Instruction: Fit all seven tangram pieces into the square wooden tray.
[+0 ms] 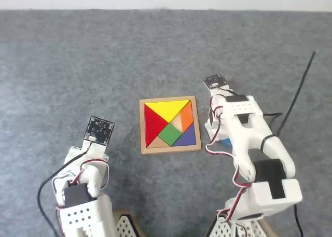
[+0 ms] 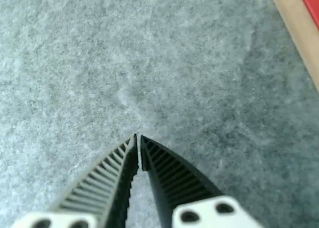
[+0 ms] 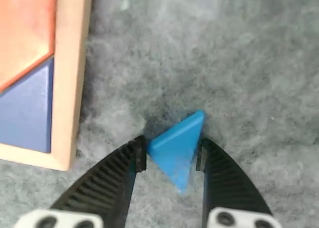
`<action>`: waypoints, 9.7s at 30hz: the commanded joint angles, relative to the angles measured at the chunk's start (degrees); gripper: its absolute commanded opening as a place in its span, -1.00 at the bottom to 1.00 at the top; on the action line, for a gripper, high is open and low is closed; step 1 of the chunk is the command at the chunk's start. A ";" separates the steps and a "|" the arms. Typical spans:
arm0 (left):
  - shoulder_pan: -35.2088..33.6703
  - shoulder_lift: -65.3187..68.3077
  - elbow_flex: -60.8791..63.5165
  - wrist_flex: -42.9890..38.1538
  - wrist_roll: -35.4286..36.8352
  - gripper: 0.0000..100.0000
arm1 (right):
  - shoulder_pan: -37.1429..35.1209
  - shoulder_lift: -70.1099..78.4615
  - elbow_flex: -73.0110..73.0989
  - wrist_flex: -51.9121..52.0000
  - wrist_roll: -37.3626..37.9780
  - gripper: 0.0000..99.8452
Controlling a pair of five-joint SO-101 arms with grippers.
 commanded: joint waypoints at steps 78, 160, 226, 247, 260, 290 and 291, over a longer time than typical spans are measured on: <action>-0.53 -0.26 -1.10 0.44 -2.81 -0.97 | -22.46 11.65 -33.49 11.65 -14.68 -0.48; 41.32 28.66 -28.97 -10.02 8.00 -0.97 | 11.12 -54.37 20.13 -0.57 -13.54 -0.99; 24.00 16.18 -9.63 -29.36 18.73 -0.97 | 11.21 -73.98 44.31 -15.08 -9.05 -0.98; 10.81 -8.00 -0.48 -1.23 20.84 -0.87 | 8.31 -106.68 62.86 11.82 10.81 -0.98; 10.81 -8.00 -0.48 -1.14 20.84 -0.88 | 8.04 -108.62 62.86 16.22 10.90 -0.98; 10.73 -7.82 -0.48 -1.05 20.75 -0.88 | 8.04 -108.62 62.86 16.22 10.90 -0.98; 10.73 -7.82 -0.48 -1.05 20.75 -0.88 | 8.04 -108.62 62.86 16.22 10.90 -0.98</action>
